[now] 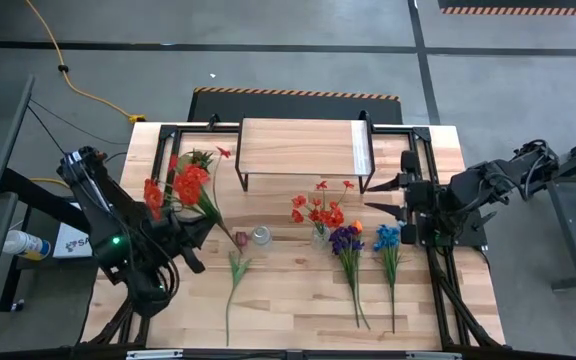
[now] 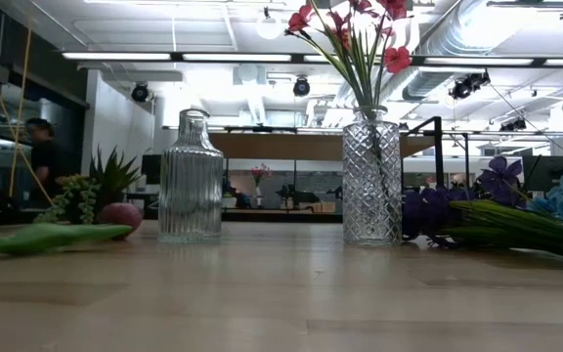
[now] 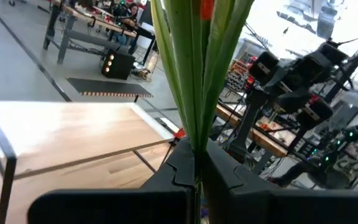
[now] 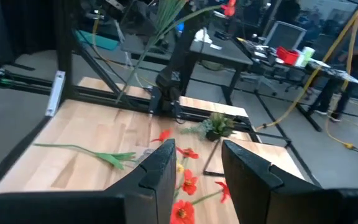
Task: Pick and place flowers into a vace then onto a shelf
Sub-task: Put the orange flowers into the right transparent vase
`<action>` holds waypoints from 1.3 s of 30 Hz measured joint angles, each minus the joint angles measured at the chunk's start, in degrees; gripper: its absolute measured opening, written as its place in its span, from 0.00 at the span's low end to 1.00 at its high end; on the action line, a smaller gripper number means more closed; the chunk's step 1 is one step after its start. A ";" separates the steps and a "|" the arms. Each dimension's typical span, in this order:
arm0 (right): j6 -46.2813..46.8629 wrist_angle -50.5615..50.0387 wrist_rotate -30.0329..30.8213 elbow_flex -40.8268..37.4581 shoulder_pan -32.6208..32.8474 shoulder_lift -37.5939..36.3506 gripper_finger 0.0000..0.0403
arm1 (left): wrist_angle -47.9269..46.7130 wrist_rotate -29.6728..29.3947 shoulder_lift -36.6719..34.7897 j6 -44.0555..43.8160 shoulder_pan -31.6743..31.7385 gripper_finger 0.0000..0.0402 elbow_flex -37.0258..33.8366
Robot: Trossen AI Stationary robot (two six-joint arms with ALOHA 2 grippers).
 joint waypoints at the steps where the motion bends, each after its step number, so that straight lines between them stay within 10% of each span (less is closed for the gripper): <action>1: -0.04 0.06 -0.28 0.00 -0.19 0.00 0.30 | 3.05 0.01 0.02 4.93 -0.02 0.11 1.05; 10: -0.86 0.10 -3.24 0.00 -0.69 0.00 0.30 | 27.58 4.91 0.02 35.76 1.42 0.11 4.60; 19: -1.04 0.15 -6.81 0.00 -0.67 0.00 0.30 | 67.36 37.95 -0.02 80.68 16.34 0.11 4.49; 39: -7.48 10.94 -12.78 0.00 -0.54 0.00 0.30 | 71.45 74.72 2.90 80.75 37.70 0.11 4.36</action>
